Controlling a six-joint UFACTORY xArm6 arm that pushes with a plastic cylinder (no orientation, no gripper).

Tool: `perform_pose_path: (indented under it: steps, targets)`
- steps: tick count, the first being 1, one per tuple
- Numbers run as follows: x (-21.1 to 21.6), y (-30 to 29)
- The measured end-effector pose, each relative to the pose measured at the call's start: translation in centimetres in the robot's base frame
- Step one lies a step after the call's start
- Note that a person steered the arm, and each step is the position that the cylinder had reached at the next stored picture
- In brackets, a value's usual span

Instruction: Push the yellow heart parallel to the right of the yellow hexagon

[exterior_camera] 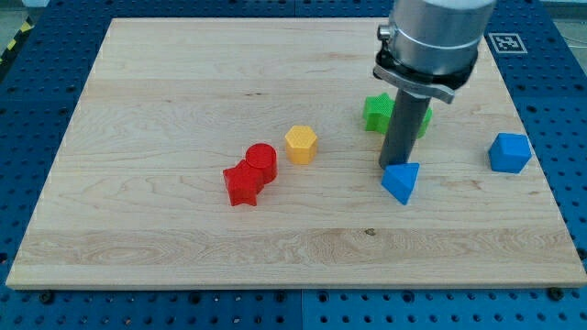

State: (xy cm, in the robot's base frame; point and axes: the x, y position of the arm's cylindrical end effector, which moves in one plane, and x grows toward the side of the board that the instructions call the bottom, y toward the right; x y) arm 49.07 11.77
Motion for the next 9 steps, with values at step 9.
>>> perform_pose_path:
  steps: [9]
  targets:
    - [-12.2,-8.8]
